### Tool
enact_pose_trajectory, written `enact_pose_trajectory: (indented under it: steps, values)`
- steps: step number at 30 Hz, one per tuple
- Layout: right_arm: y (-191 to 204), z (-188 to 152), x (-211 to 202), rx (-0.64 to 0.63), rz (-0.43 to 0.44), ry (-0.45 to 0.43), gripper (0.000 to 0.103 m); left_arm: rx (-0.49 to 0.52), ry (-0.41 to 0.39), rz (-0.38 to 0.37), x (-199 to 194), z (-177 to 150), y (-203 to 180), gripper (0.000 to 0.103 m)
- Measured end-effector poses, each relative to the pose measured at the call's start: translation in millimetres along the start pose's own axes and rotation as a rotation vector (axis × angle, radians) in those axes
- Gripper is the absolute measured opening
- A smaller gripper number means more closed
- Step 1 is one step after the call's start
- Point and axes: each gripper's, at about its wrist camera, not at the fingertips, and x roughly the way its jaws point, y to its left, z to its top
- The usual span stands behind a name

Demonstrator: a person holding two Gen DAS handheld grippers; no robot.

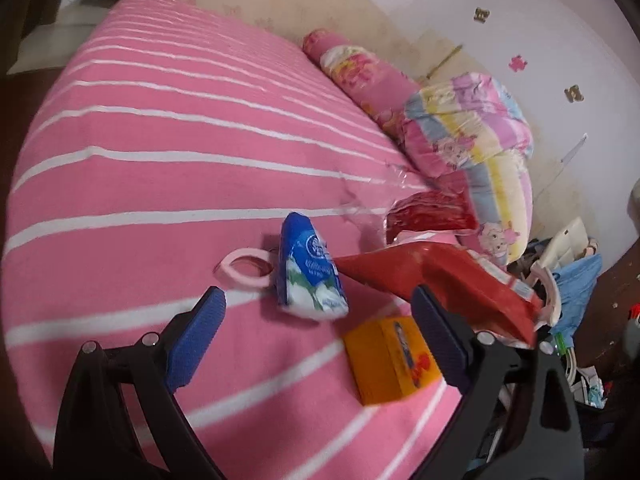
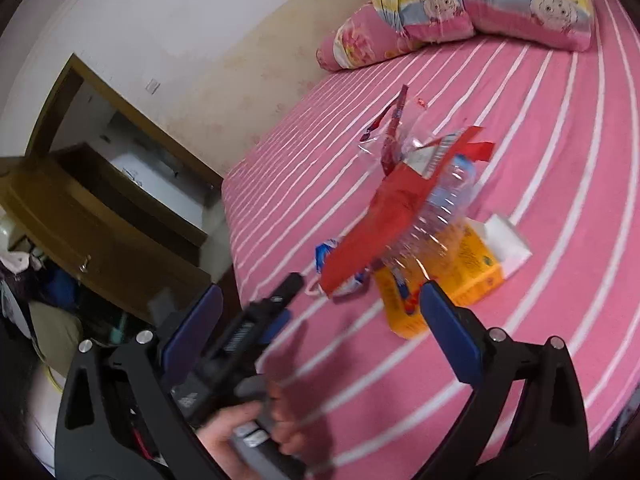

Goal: Collect trash
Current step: 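Grasp the blue packet with left tool while right tool grasps the red snack bag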

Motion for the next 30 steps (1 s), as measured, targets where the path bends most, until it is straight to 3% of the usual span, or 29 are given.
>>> enact_pose_trajectory:
  steps: [3,5,7,12,13,15,16,19,21,30]
  values:
    - [-0.6,7.3,12.6,0.029,0.003,0.013,0.097,0.016,0.039,-0.013,20.0,4.4,0.0,0.09]
    - [-5.7,12.1,23.5,0.069,0.001,0.026,0.097,0.007,0.061,-0.013,30.2,6.2,0.9,0.079]
    - [-13.7,14.9,31.5,0.118,-0.002,0.036,0.094,-0.002,0.079,-0.019,39.9,10.6,1.9,0.076]
    - [-30.1,21.3,44.8,0.183,-0.018,0.064,0.062,0.012,0.087,0.003,56.3,16.6,0.8,0.064]
    - [-33.8,21.9,45.5,0.195,-0.025,0.062,0.059,0.009,0.086,0.007,57.9,17.3,1.5,0.059]
    - [-37.4,22.5,45.7,0.201,-0.032,0.057,0.044,0.013,0.094,0.022,59.4,18.4,2.6,0.043]
    - [-38.5,22.3,44.4,0.196,-0.02,0.052,0.038,0.006,0.104,0.025,60.0,18.2,5.2,0.03]
    - [-35.3,20.7,36.7,0.159,-0.031,0.024,0.035,-0.033,0.114,-0.012,58.0,17.2,11.6,0.016]
    - [-32.8,18.9,31.1,0.146,-0.027,0.013,0.029,-0.035,0.11,-0.036,52.5,15.5,11.1,0.014]
    - [-19.6,8.3,5.6,0.086,-0.007,-0.027,0.022,0.018,0.044,-0.115,6.6,5.2,-5.7,0.013]
